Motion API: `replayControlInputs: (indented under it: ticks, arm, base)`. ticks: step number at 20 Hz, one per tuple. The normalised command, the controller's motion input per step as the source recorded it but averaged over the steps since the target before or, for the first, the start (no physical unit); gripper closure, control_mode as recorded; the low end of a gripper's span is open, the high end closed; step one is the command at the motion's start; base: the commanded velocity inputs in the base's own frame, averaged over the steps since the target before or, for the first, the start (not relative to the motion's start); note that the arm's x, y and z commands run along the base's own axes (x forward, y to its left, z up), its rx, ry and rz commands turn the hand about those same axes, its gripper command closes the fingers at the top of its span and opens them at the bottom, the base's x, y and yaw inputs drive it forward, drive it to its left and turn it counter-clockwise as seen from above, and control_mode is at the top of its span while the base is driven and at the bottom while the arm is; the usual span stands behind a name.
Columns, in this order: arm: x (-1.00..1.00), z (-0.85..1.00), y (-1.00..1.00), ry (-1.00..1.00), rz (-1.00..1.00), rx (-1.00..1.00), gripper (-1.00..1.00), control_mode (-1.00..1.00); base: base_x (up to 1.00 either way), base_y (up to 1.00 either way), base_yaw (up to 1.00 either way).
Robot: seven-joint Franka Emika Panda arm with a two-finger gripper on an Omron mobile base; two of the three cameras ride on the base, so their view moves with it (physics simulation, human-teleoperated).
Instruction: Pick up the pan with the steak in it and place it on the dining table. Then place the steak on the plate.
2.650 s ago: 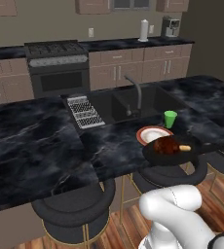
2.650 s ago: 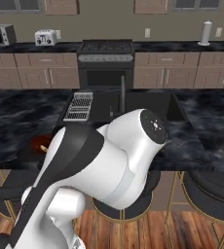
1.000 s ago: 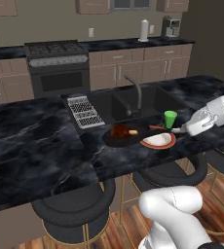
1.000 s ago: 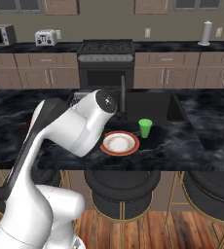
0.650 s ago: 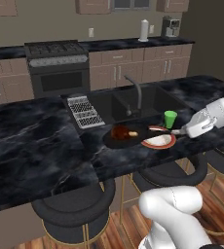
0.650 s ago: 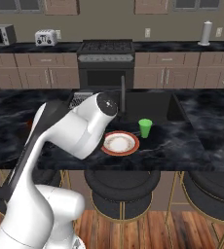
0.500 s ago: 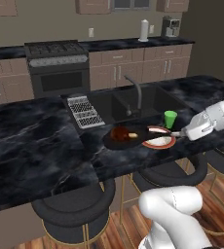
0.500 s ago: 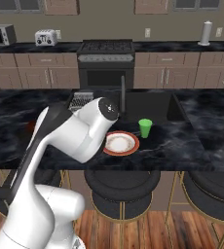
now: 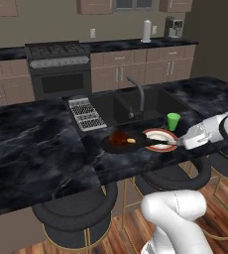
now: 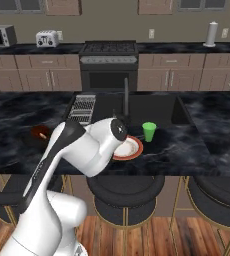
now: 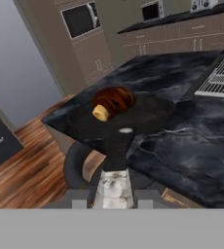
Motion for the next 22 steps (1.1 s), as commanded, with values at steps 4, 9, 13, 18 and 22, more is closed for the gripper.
replayControlInputs:
  ticks: [4,9,13,18,22]
  arm:
    - [0.46,-0.48,0.0,0.0,0.0,0.07,1.0,-1.0]
    - [0.53,-0.54,0.0,0.01,0.0,0.04,1.0,-1.0]
    - [0.45,-0.46,0.0,0.0,0.0,0.0,1.0,-1.0]
    - [0.2,-0.46,-0.02,-0.01,0.0,0.0,1.0,-1.0]
    - [0.12,-0.34,-0.07,-0.02,0.0,0.0,1.0,-1.0]
  base:
    - [0.0,0.0,0.0]
    - [0.0,0.0,0.0]
    - [0.0,0.0,0.0]
    - [0.0,0.0,0.0]
    - [0.0,0.0,0.0]
